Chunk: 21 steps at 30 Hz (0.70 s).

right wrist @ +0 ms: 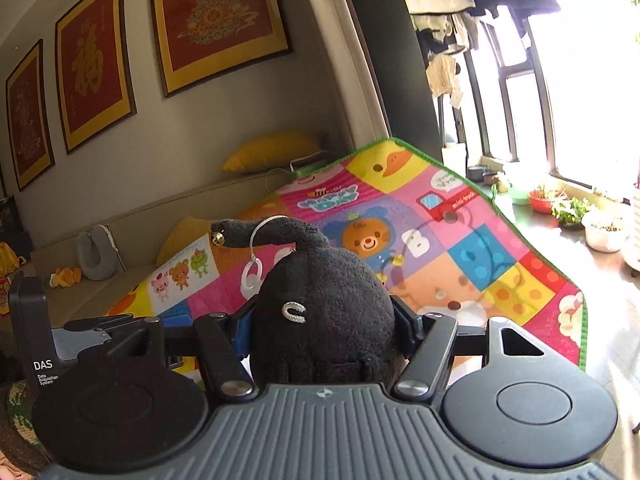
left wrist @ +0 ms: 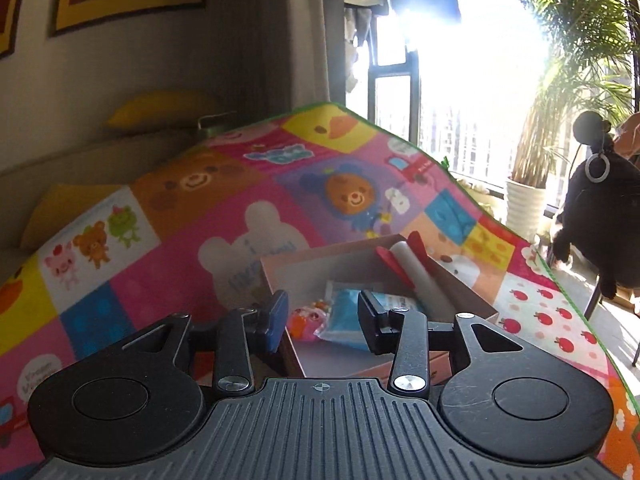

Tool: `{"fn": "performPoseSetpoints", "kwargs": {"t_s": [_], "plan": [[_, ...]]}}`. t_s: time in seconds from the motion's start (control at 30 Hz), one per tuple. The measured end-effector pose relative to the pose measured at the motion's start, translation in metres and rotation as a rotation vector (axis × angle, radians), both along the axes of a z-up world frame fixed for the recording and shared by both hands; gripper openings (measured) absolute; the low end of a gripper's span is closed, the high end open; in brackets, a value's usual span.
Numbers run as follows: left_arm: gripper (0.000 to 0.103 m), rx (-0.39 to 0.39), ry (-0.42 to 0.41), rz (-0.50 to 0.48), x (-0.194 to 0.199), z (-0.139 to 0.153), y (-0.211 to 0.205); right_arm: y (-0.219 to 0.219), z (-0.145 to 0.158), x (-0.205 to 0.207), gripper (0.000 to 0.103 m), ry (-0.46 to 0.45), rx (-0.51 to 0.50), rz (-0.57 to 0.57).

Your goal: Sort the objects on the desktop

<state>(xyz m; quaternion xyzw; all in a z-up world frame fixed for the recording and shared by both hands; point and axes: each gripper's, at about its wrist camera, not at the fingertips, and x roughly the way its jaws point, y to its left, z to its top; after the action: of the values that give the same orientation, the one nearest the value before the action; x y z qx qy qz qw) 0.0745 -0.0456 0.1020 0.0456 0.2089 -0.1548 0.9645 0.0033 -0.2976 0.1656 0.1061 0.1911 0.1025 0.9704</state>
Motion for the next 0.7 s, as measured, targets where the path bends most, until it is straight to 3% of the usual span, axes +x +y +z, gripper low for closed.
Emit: {"fn": "performPoseSetpoints", "kwargs": {"t_s": [0.1, 0.17, 0.23, 0.4, 0.57, 0.7], "plan": [[0.056, -0.016, 0.034, 0.023, -0.006, -0.017, 0.014, 0.011, -0.017, 0.03, 0.065, 0.064, 0.047, 0.039], [0.058, -0.032, 0.058, 0.053, -0.007, -0.023, 0.029, 0.023, -0.027, 0.053, 0.065, 0.11, 0.095, 0.071], [0.069, -0.037, 0.059, 0.091, -0.006, -0.024, 0.045, 0.038, -0.031, 0.075, 0.065, 0.13, 0.125, 0.104], [0.084, -0.071, 0.072, 0.146, -0.02, -0.027, 0.083, 0.071, -0.038, 0.119, 0.07, 0.141, 0.107, 0.12], [0.092, -0.096, 0.112, 0.146, -0.039, -0.044, 0.101, 0.079, -0.041, 0.111, 0.07, 0.15, 0.072, 0.11], [0.095, -0.118, 0.127, 0.159, -0.047, -0.055, 0.11, 0.09, -0.046, 0.087, 0.07, 0.154, -0.05, 0.101]]}}
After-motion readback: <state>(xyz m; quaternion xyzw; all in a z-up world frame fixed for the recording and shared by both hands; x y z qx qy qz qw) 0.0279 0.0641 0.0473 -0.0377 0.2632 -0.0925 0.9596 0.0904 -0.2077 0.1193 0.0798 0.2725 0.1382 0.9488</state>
